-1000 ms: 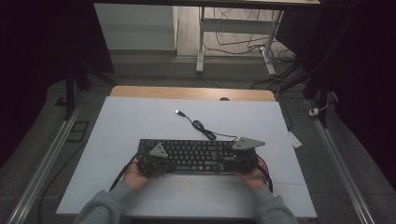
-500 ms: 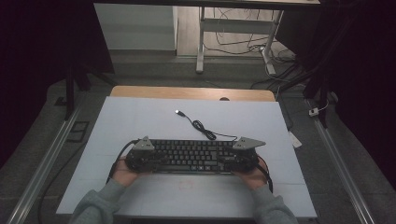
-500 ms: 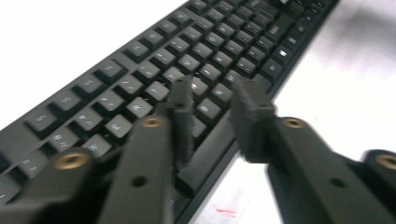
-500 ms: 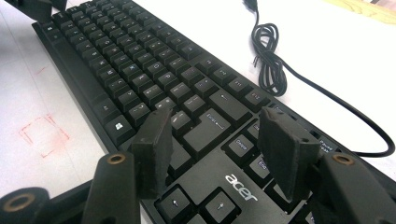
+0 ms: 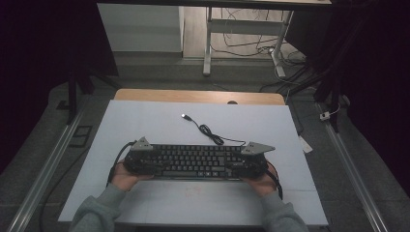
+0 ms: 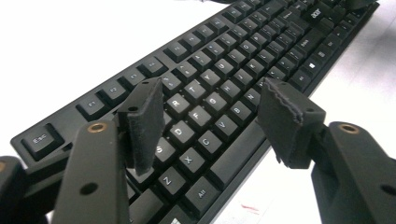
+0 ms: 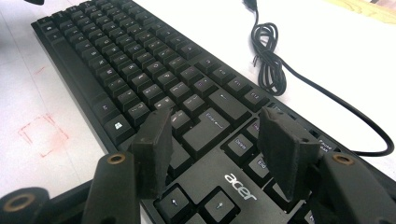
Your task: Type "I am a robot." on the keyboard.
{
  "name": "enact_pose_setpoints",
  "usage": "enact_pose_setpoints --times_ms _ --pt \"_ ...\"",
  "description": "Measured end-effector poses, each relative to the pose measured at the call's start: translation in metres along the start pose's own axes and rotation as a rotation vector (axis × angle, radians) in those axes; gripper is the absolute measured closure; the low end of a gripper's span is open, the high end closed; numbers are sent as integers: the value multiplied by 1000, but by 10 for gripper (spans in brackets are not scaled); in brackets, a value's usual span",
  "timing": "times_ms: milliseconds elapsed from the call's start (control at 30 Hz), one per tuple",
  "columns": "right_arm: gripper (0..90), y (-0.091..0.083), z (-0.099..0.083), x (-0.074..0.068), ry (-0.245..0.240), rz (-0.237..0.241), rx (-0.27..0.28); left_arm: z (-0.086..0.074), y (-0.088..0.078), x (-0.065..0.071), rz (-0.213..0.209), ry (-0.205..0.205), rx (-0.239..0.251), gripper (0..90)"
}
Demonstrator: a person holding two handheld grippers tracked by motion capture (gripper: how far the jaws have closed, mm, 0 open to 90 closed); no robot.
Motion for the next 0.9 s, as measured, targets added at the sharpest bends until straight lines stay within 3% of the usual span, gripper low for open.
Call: enact_pose_setpoints --times_ms 333,900 --pt "455 1 0 0 0 0 -2 2 1 -6 17 -3 -7 383" --pt "456 0 2 0 1 4 8 22 10 -12 11 40 -12 532"
Point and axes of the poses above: each handheld gripper's, and its own axes: y roughly forward along the jaws, z roughly out of its top, x roughly to its right, the point moved 3 cm from there along y, roughly forward along the jaws, and after that the axes turned 15 degrees about z, right-handed, at the moved point
